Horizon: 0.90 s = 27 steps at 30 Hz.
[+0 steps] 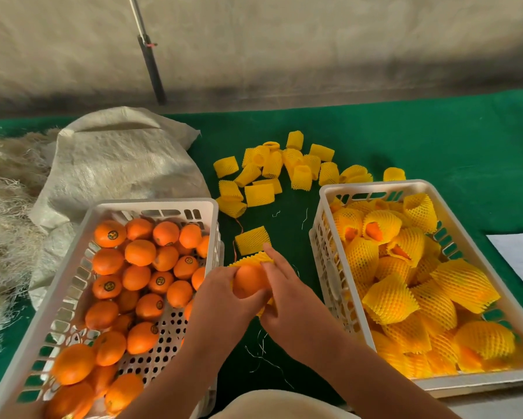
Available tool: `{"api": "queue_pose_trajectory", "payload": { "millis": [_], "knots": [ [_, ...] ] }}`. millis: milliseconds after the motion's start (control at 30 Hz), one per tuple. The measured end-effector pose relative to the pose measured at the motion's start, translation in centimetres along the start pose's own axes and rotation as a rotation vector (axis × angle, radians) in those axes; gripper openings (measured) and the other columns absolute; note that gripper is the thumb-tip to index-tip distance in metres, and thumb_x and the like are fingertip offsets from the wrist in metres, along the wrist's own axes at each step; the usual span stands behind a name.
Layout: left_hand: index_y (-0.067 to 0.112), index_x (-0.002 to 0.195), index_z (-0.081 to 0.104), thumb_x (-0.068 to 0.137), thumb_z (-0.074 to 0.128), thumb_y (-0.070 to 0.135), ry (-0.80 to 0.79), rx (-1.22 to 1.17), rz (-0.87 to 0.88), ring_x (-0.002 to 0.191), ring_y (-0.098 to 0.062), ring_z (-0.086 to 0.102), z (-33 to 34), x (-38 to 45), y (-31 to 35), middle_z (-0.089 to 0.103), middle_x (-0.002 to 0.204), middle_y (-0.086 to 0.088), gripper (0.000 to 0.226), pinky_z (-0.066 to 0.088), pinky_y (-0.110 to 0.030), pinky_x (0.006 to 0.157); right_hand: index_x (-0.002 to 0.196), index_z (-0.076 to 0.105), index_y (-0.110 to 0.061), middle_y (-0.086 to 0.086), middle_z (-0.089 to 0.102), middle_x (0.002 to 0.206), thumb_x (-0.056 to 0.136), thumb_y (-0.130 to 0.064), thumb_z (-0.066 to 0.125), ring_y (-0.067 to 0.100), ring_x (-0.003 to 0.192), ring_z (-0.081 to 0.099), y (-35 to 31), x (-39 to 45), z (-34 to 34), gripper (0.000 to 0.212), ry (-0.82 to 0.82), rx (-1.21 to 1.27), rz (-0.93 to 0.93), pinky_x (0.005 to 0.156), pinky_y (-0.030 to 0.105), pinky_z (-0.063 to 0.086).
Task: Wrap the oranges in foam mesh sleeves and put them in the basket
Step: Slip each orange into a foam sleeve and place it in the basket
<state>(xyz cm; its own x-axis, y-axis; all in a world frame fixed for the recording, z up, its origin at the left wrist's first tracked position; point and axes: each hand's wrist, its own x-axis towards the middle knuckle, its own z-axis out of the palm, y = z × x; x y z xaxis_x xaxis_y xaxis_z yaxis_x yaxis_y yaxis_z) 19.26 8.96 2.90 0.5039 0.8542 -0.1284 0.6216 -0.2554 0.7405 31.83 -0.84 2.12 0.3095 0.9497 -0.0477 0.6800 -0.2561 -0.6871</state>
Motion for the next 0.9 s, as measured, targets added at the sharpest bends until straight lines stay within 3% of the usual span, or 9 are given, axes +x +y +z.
{"api": "queue_pose_trajectory", "payload": {
  "millis": [133, 233, 333, 433, 567, 633, 700, 767, 900],
  "knots": [
    [0.028, 0.134, 0.058, 0.08, 0.071, 0.071, 0.159, 0.137, 0.087, 0.101, -0.004, 0.049, -0.1, 0.0, 0.2, 0.056, 0.123, 0.015, 0.07, 0.04, -0.016, 0.076, 0.153, 0.028, -0.034, -0.033, -0.004, 0.166, 0.102, -0.031, 0.061, -0.014, 0.103, 0.052, -1.6, -1.2, 0.0, 0.061, 0.111, 0.025, -0.056, 0.09, -0.002, 0.039],
    [0.023, 0.133, 0.058, 0.079, 0.061, 0.073, 0.215, 0.227, 0.126, 0.099, -0.005, 0.047, -0.3, 0.0, 0.8, 0.059, 0.13, 0.006, 0.074, 0.041, -0.022, 0.078, 0.157, 0.021, -0.036, -0.041, -0.009, 0.162, 0.103, -0.027, 0.059, -0.026, 0.109, 0.043, -2.4, -1.8, 0.0, 0.067, 0.141, 0.04, -0.08, 0.089, -0.009, 0.032],
    [0.019, 0.126, 0.06, 0.08, 0.06, 0.064, 0.245, 0.206, 0.152, 0.098, -0.012, 0.056, -0.5, 0.0, 1.2, 0.061, 0.128, 0.001, 0.064, 0.052, -0.029, 0.076, 0.16, 0.019, -0.034, -0.036, -0.008, 0.166, 0.105, -0.028, 0.052, -0.012, 0.12, 0.042, -3.0, -2.2, 0.3, 0.064, 0.137, 0.026, -0.13, 0.091, -0.008, 0.03],
    [0.019, 0.121, 0.061, 0.08, 0.07, 0.051, 0.291, 0.119, 0.22, 0.097, -0.013, 0.059, -0.8, -0.4, 0.9, 0.059, 0.127, 0.004, 0.053, 0.055, -0.028, 0.072, 0.157, 0.03, -0.036, -0.025, 0.009, 0.169, 0.103, -0.03, 0.048, -0.003, 0.121, 0.048, -3.5, -2.7, -0.5, 0.057, 0.17, 0.001, -0.227, 0.093, 0.005, 0.046],
    [0.026, 0.124, 0.05, 0.071, 0.088, 0.021, 0.321, 0.038, 0.278, 0.099, -0.016, 0.061, -1.3, -0.8, -0.3, 0.048, 0.134, 0.011, 0.065, 0.06, -0.03, 0.056, 0.139, 0.051, -0.03, -0.017, 0.044, 0.141, 0.086, -0.038, 0.075, 0.006, 0.105, 0.06, -3.4, -2.9, -2.2, 0.059, 0.448, 0.216, -0.203, 0.081, 0.01, 0.049],
    [0.024, 0.127, 0.052, 0.072, 0.087, 0.026, 0.326, 0.01, 0.326, 0.106, -0.014, 0.06, -1.4, -1.0, -0.6, 0.048, 0.138, 0.01, 0.066, 0.059, -0.023, 0.058, 0.15, 0.036, -0.036, -0.025, 0.039, 0.142, 0.079, -0.065, 0.076, 0.004, 0.124, 0.05, -3.6, -2.2, -2.6, 0.087, 0.473, 0.242, -0.073, 0.091, 0.011, 0.046],
    [0.022, 0.129, 0.052, 0.073, 0.088, 0.028, 0.319, 0.004, 0.365, 0.111, -0.01, 0.057, -1.3, -1.2, -0.4, 0.048, 0.14, 0.008, 0.067, 0.056, -0.018, 0.062, 0.156, 0.014, -0.051, -0.038, 0.029, 0.142, 0.072, -0.082, 0.07, -0.006, 0.134, 0.039, -3.8, -1.3, -2.6, 0.106, 0.323, 0.278, 0.017, 0.095, 0.009, 0.041],
    [0.019, 0.131, 0.051, 0.075, 0.085, 0.039, 0.302, 0.05, 0.387, 0.113, -0.009, 0.056, -1.1, -1.3, -0.1, 0.048, 0.142, 0.004, 0.068, 0.056, -0.02, 0.063, 0.154, 0.004, -0.061, -0.05, 0.02, 0.137, 0.067, -0.088, 0.069, -0.016, 0.132, 0.034, -3.9, -0.7, -2.2, 0.112, 0.233, 0.301, 0.027, 0.085, 0.001, 0.039],
    [0.02, 0.135, 0.046, 0.077, 0.063, 0.061, 0.265, 0.167, 0.354, 0.112, -0.008, 0.051, -1.1, -1.5, 0.8, 0.044, 0.145, 0.005, 0.073, 0.049, -0.017, 0.062, 0.152, 0.008, -0.061, -0.056, 0.018, 0.13, 0.068, -0.087, 0.068, -0.03, 0.126, 0.021, -3.9, -0.1, -0.9, 0.106, 0.306, 0.277, 0.053, 0.071, -0.011, 0.033]
  ]
}}
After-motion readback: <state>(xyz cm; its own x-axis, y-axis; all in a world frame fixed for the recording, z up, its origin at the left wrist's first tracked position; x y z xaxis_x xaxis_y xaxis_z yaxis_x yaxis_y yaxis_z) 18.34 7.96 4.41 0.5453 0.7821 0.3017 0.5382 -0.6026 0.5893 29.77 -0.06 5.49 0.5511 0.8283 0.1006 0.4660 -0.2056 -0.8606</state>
